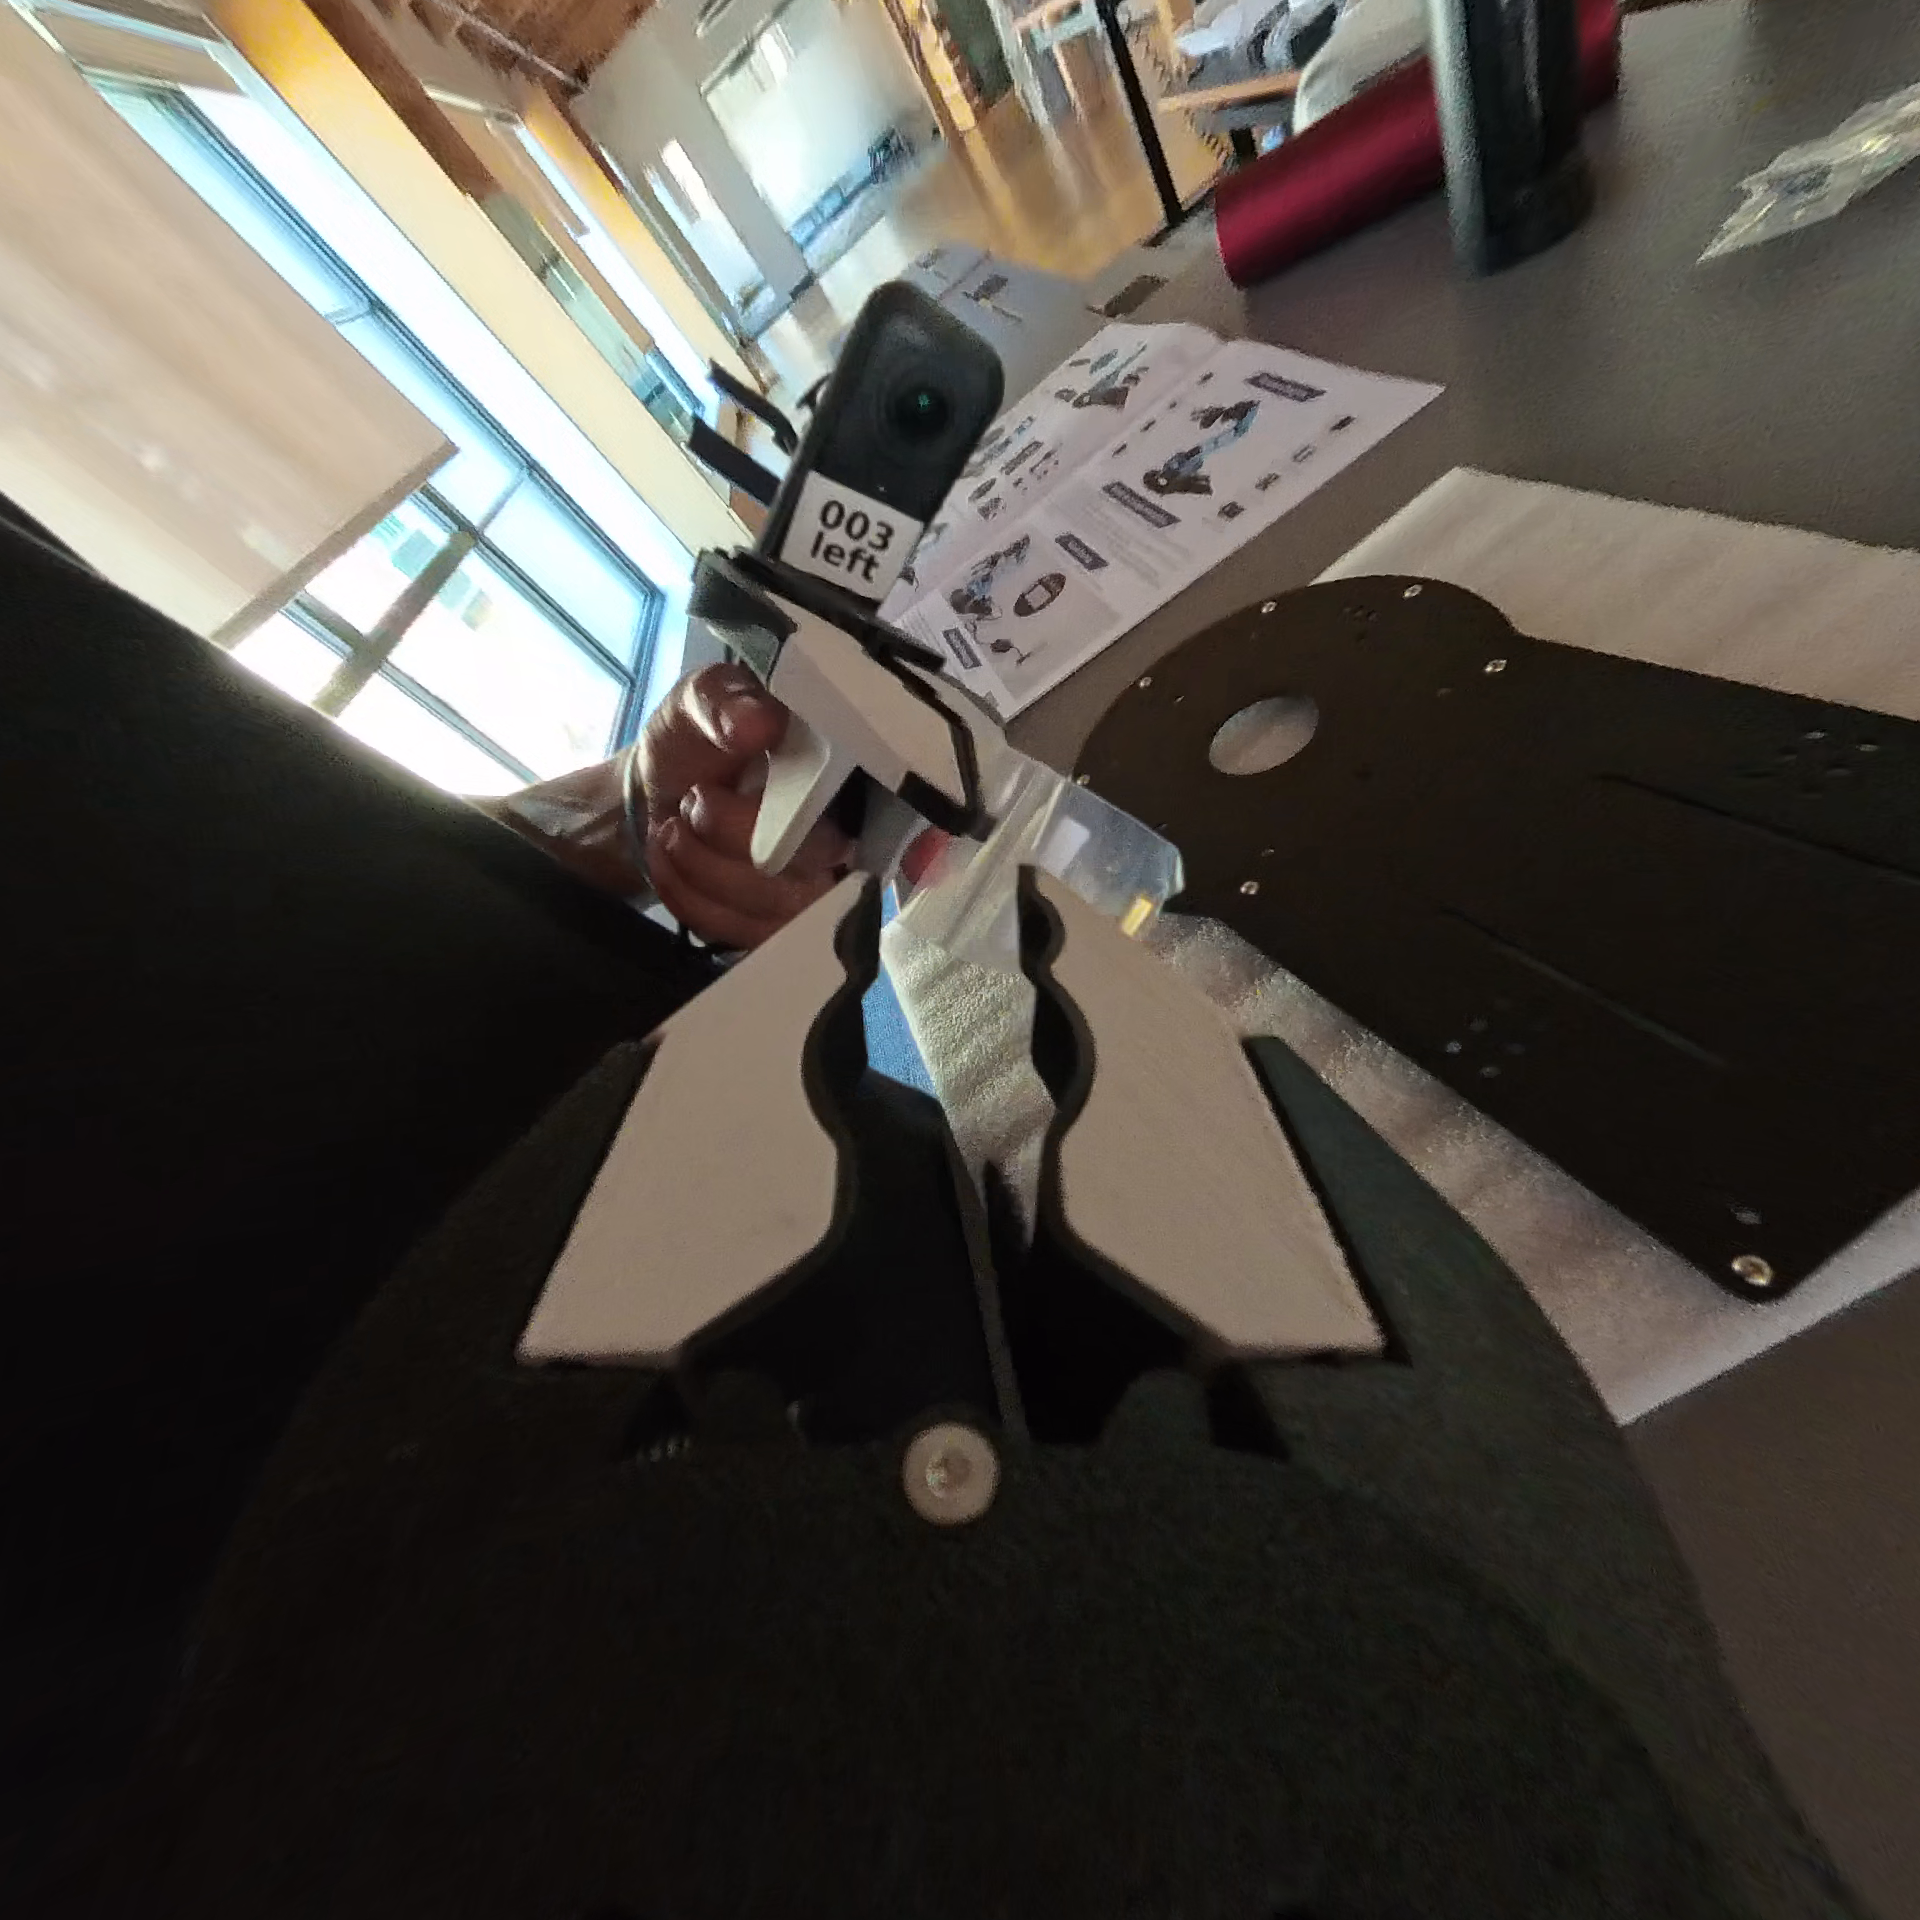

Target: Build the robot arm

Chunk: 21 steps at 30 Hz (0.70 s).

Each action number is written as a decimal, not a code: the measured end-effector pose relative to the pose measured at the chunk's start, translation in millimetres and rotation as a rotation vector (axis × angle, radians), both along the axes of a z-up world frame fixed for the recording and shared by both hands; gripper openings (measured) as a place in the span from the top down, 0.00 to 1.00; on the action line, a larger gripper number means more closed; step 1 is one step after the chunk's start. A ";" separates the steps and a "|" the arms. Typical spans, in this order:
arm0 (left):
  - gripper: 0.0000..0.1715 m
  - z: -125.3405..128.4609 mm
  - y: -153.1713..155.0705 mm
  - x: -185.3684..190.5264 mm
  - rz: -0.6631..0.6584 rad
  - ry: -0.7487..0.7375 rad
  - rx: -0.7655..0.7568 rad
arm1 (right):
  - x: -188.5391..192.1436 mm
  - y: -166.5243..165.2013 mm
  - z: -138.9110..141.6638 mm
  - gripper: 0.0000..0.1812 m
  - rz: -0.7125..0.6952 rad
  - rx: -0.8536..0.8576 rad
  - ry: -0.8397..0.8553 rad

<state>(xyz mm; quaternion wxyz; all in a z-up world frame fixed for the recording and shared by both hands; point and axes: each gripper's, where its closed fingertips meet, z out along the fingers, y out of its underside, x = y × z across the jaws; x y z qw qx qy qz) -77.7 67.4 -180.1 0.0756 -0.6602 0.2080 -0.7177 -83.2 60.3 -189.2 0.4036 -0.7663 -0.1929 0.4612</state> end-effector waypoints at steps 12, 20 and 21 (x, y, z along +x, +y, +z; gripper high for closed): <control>1.00 10.4 -9.9 2.0 -0.024 -0.057 0.026 | 3.6 4.2 20.3 0.96 -0.006 -0.033 0.249; 1.00 14.6 -6.9 0.0 -0.030 -0.087 -0.023 | -4.5 0.8 13.6 0.94 0.026 -0.002 0.129; 1.00 15.3 -7.2 -0.3 -0.031 -0.088 -0.018 | -4.0 1.3 13.5 0.95 0.028 -0.005 0.140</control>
